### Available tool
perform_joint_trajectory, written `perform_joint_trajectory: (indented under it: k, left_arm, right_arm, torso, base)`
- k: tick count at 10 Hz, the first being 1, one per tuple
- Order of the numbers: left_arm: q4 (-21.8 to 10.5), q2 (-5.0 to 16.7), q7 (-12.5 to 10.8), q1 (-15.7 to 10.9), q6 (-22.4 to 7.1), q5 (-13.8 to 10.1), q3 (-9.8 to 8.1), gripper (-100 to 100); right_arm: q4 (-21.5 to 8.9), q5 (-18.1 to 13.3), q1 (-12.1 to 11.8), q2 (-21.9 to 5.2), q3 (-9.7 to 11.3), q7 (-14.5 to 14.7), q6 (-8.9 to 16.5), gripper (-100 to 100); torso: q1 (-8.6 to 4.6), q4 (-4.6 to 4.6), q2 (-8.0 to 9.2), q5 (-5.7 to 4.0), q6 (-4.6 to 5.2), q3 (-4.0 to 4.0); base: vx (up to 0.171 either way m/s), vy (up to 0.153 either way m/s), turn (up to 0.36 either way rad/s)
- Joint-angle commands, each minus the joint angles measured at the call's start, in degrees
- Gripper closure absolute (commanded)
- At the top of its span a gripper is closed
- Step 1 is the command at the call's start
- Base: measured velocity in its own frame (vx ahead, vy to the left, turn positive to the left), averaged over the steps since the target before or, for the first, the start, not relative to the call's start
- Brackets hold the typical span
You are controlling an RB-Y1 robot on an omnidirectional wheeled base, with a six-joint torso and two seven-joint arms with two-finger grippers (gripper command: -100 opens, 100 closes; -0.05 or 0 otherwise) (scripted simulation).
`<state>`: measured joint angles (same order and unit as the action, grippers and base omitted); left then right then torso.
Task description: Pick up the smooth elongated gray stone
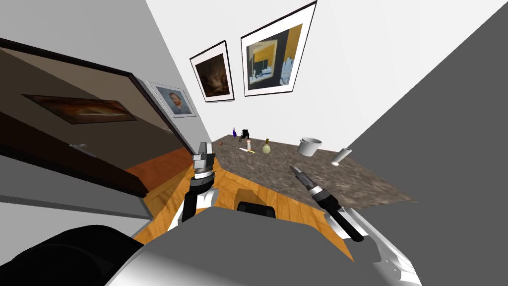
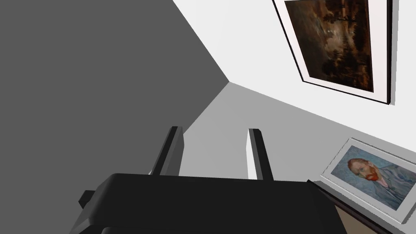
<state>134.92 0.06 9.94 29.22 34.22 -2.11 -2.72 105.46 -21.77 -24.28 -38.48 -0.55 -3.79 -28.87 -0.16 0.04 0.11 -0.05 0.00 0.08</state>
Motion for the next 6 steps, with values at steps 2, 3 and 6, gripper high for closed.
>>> perform_joint_trajectory:
  k: [2,3,6]
  left_arm:
    - [0.0,0.0,0.0,0.0,0.0,0.0,0.00,0]
    - [0.0,0.0,0.0,0.0,0.0,0.0,0.00,0]
    - [0.0,0.0,0.0,0.0,0.0,0.0,0.00,0]
  right_arm:
    - [-3.0,-1.5,0.1,-3.6,1.3,0.2,-0.7,-100]
    - [-5.3,-2.8,0.3,-5.9,2.5,0.4,-1.5,-100]
    - [-8.8,-4.0,0.6,-9.9,3.8,0.5,-2.3,-100]
  torso:
    - [-0.04,0.00,0.01,-0.01,-0.03,0.00]
    - [-0.01,0.00,-0.01,-0.01,0.00,0.00]
    - [0.07,-0.03,-0.13,0.02,-0.04,-0.08]
  base:
    - [-0.050,-0.036,0.151]
    - [-0.038,-0.015,0.262]
    - [-0.016,-0.010,0.156]
